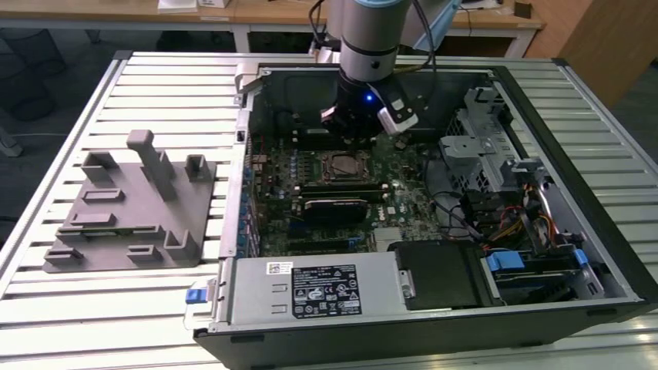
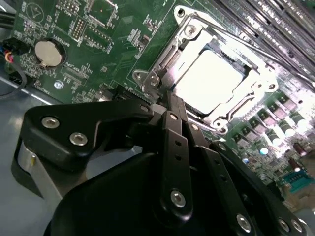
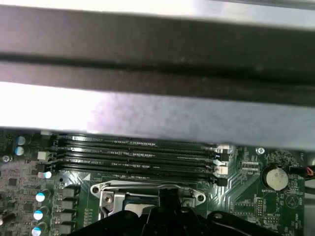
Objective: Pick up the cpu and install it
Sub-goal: 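Install the second cpu locking lever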
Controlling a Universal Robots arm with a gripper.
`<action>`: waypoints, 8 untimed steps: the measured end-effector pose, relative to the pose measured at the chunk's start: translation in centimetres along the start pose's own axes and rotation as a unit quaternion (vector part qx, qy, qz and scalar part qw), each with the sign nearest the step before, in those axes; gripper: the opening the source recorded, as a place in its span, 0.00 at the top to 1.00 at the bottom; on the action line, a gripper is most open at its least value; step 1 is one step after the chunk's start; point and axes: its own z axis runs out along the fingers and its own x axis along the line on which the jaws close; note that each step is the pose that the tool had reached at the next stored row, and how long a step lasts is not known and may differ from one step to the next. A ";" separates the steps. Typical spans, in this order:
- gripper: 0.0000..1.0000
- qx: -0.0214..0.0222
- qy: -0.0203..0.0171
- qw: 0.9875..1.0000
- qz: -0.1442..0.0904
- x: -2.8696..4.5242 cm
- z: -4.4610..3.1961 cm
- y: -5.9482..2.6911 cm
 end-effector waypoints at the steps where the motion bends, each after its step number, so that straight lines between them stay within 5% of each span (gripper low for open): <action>1: 0.89 0.000 0.000 1.000 0.000 -0.01 -0.31 0.02; 4: 0.89 0.000 0.000 1.000 0.000 -0.02 -1.03 0.07; 8: 0.89 0.000 0.000 1.000 0.000 0.00 -1.10 -0.31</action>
